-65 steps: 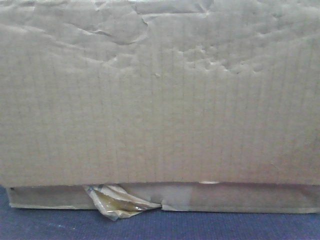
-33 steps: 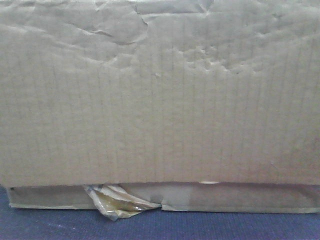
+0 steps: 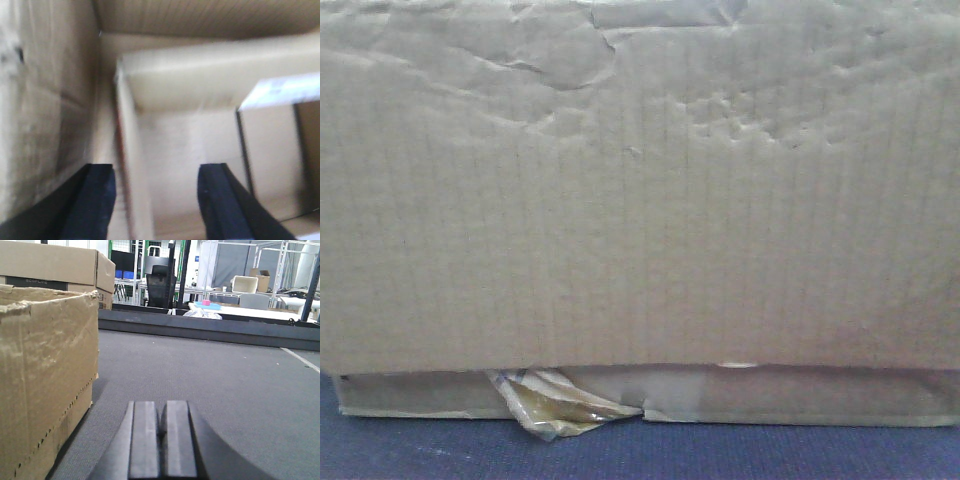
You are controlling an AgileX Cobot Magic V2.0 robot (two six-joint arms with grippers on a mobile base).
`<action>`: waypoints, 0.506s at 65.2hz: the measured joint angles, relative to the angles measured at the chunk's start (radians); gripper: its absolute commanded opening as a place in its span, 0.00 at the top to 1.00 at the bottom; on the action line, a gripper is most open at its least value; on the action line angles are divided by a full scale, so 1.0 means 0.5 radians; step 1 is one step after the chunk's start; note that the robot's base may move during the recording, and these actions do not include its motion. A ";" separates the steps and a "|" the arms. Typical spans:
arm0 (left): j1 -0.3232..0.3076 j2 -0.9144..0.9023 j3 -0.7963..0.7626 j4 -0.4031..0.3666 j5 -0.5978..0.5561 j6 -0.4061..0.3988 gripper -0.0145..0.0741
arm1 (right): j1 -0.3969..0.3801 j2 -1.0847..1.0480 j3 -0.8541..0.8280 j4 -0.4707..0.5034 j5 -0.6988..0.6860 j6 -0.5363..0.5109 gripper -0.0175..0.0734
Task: Stack two boxes on right shelf middle
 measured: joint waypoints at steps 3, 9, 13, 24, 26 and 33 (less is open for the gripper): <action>0.000 0.000 -0.063 -0.016 0.010 0.035 0.49 | 0.000 0.000 0.000 0.000 0.000 0.000 0.99; 0.000 0.000 -0.209 -0.039 0.055 0.093 0.49 | 0.000 0.000 0.000 0.000 0.000 0.000 0.99; -0.004 0.000 -0.322 -0.048 0.103 0.144 0.49 | 0.000 0.000 0.000 0.000 0.000 0.000 0.99; -0.004 -0.015 -0.580 0.087 0.128 0.258 0.49 | 0.000 0.000 0.000 0.000 0.000 0.000 0.99; -0.004 -0.029 -0.589 0.124 0.131 0.268 0.49 | 0.000 0.000 0.000 0.000 0.000 0.000 0.99; 0.005 -0.096 -0.580 0.189 0.143 0.292 0.49 | 0.000 0.000 0.000 0.000 0.000 0.000 0.99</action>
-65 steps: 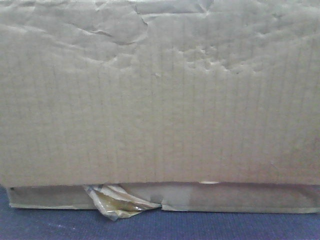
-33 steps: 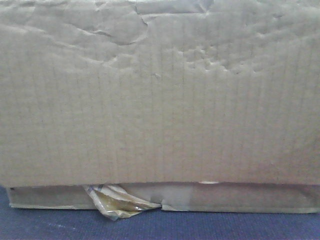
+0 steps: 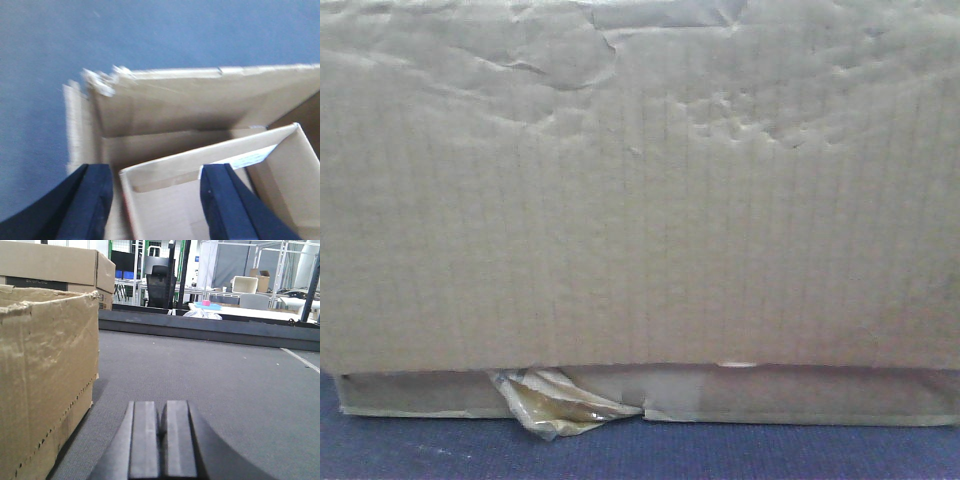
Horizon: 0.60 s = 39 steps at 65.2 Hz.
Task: Stack two boxes on right shelf middle
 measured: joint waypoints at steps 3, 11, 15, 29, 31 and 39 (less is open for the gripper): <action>0.015 -0.039 0.041 0.000 0.004 0.013 0.49 | 0.000 0.000 0.000 0.000 0.000 0.000 0.99; 0.112 -0.138 0.226 -0.006 0.005 0.031 0.49 | 0.000 0.000 0.000 0.000 0.000 0.000 0.99; 0.170 -0.165 0.340 -0.063 0.015 0.034 0.49 | 0.000 0.000 0.000 0.000 0.000 0.000 0.99; 0.268 -0.187 0.619 -0.212 0.027 0.042 0.49 | 0.000 0.000 0.000 0.000 0.000 0.000 0.99; 0.268 -0.187 0.648 -0.225 0.023 0.046 0.49 | 0.000 0.000 0.000 0.000 0.000 0.000 0.99; 0.268 -0.187 0.768 -0.297 0.024 0.063 0.49 | 0.000 0.000 0.000 0.000 0.000 0.000 0.99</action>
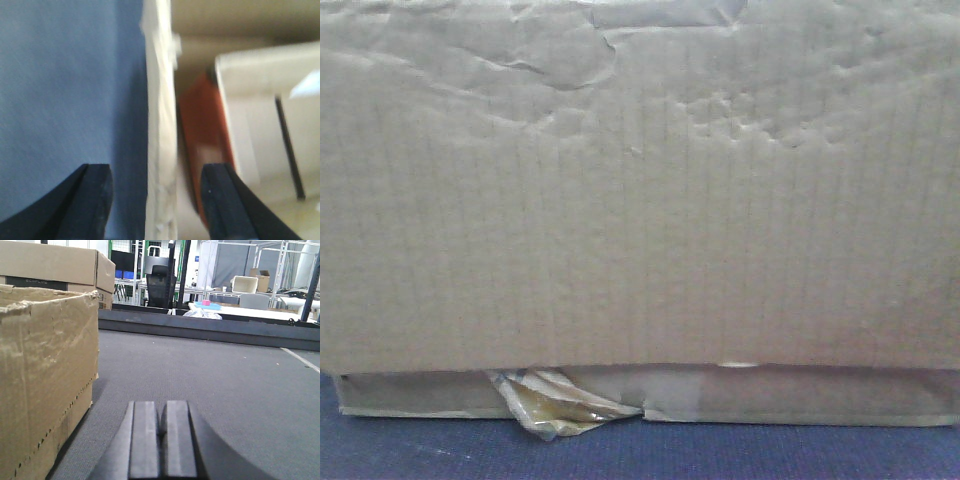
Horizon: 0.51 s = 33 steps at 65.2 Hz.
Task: Stack two boxes on right shelf middle
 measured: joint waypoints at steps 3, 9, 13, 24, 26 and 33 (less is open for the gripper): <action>0.000 0.000 0.038 -0.015 0.000 0.011 0.49 | 0.000 0.000 0.000 0.000 0.000 0.000 0.99; 0.000 0.000 0.120 -0.023 -0.002 0.018 0.49 | 0.000 0.000 0.000 0.000 0.000 0.000 0.99; 0.000 0.000 0.158 -0.023 -0.002 0.021 0.49 | 0.000 0.000 0.000 0.000 0.000 0.000 0.99; 0.000 0.000 0.187 -0.023 -0.002 0.064 0.49 | 0.000 0.000 0.000 0.000 0.000 0.000 0.99; 0.000 0.000 0.187 -0.023 -0.002 0.070 0.49 | 0.000 0.000 0.000 0.000 0.000 0.000 0.99; 0.000 0.019 0.187 -0.027 -0.005 0.082 0.49 | 0.000 0.000 0.000 0.000 0.000 0.000 0.99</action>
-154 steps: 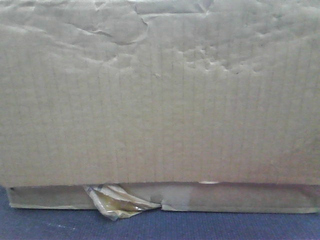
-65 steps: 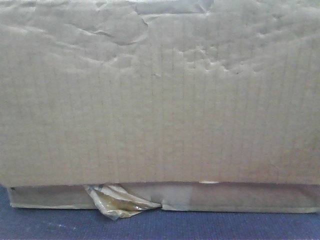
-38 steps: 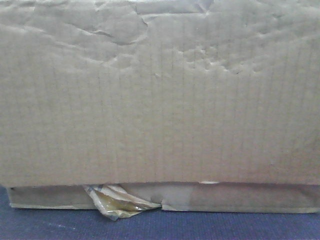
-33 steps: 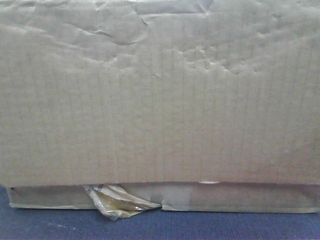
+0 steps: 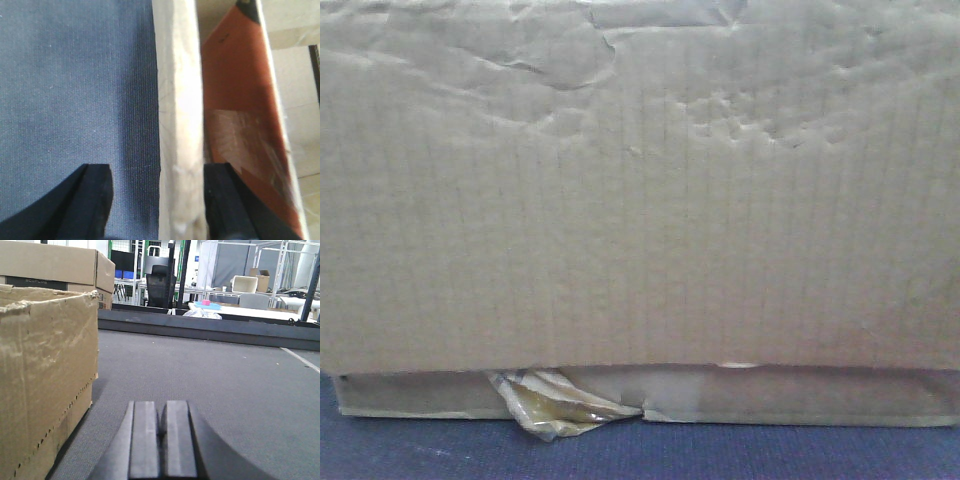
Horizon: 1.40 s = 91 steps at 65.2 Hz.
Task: Stack two boxes on right shelf middle
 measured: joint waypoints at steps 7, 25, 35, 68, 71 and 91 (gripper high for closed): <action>0.000 0.042 0.003 -0.024 0.000 0.005 0.49 | 0.000 0.000 0.000 0.000 0.000 0.000 0.99; 0.000 0.075 0.000 -0.089 0.000 0.009 0.49 | 0.000 0.000 0.000 0.000 0.000 0.000 0.99; 0.000 0.076 -0.068 -0.089 0.000 0.009 0.49 | 0.000 0.000 0.000 0.000 0.000 0.000 0.99; 0.000 0.076 -0.087 -0.013 -0.001 -0.024 0.64 | 0.000 0.000 0.000 0.000 0.000 0.000 0.99; 0.000 0.076 -0.084 -0.013 -0.001 -0.027 0.64 | 0.000 0.000 0.000 0.000 0.000 0.000 0.99; 0.000 0.076 -0.083 -0.013 -0.001 -0.032 0.64 | 0.000 0.000 0.000 0.000 -0.027 0.000 0.99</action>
